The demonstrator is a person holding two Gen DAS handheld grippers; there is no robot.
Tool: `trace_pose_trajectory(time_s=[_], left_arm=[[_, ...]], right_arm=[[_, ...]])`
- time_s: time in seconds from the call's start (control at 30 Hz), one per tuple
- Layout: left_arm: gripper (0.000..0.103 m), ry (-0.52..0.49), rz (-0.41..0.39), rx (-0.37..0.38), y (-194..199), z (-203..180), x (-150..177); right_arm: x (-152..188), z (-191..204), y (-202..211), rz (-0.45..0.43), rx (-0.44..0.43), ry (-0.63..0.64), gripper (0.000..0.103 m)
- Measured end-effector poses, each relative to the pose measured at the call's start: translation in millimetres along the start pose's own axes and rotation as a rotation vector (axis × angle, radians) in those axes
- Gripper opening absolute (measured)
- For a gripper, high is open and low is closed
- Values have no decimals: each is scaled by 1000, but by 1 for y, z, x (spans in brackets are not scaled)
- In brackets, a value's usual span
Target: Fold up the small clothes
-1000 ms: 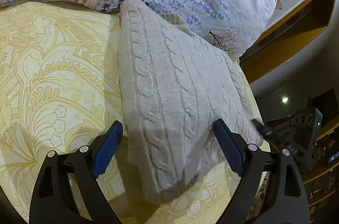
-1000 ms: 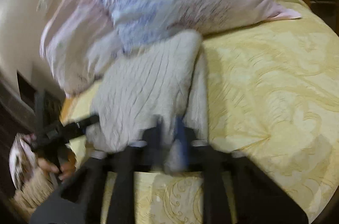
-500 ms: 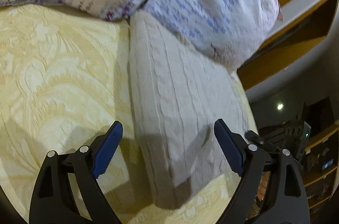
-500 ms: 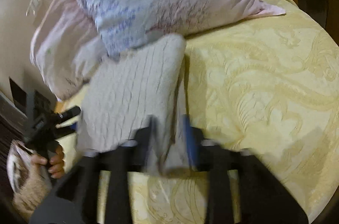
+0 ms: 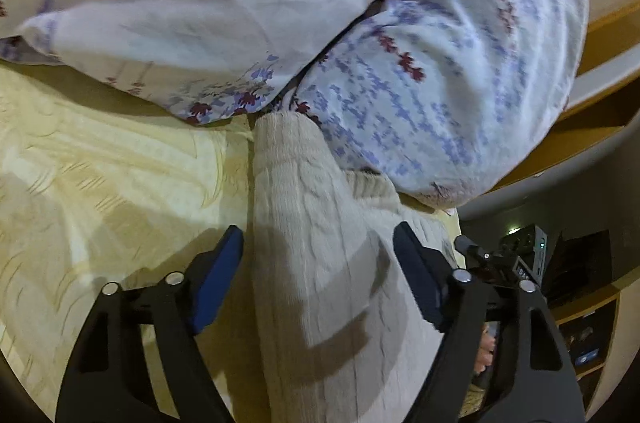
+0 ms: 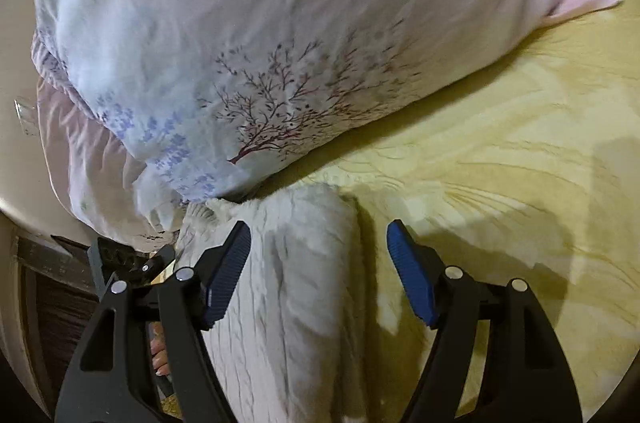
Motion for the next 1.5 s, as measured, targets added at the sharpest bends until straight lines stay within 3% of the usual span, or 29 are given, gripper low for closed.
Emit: trace_pose_trajectory(time_s=[0.03,0.07,0.17,0.27,0.37,0.47,0.53,0.63,0.73,0.83,0.87,0.9,1.0,1.1,1.23,1.33,1.5], left_arm=[[69,7,-1,6,-3,1,-1],[60,15,1,25,-7,1,-2],[43,7,-7,29,-10,3,-3],[23,-19,-31,28,-6,0,-6],[15,-53,-77,58,6,-10,-7],[14,-113,-120,66,13,-20,-5],[13,-135,-123,22,9,-16,-3],[12,-115,-114,-35,-1,-5,-2],[12,-120,-121,-73,-8,-3,-2],[13,-116,-118,-90,-15,-5,-2],[13,-116,-120,-85,-13,-8,-1],[13,-120,-124,-80,-15,-15,1],[13,-159,-145,-81,3,-30,8],[16,-241,-157,-36,24,-56,28],[42,-337,-94,36,27,-91,79],[45,-451,-34,6,9,-109,115],[48,-553,-29,-109,0,-101,123]], right_arm=[[0,4,-6,7,-7,16,57],[0,6,-11,11,-1,37,39],[-1,9,-10,-41,20,86,18],[-4,24,14,-145,-11,153,14],[-2,46,39,-248,-30,250,12],[1,57,57,-353,-1,346,12],[-3,40,42,-313,103,320,12],[-3,0,3,-181,218,211,12],[-4,-10,-11,-142,232,157,14],[-6,-10,-6,-140,259,154,25],[-4,-9,0,-151,264,152,36],[-1,-7,10,-173,264,156,39],[14,8,42,-249,221,202,39],[45,30,70,-286,130,301,39],[89,53,72,-258,129,447,39],[108,42,60,-228,212,505,40],[118,14,35,-179,320,474,40]])
Point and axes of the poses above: each gripper's, at about its wrist camera, not at the fingertips, and y roughly against the way its jaws point, z to its left, x to its underside, the point moved 10 cm from there along -y, roughly the way its jaws point, and after that the axes turned 7 degrees about x, right-handed, at the moved point
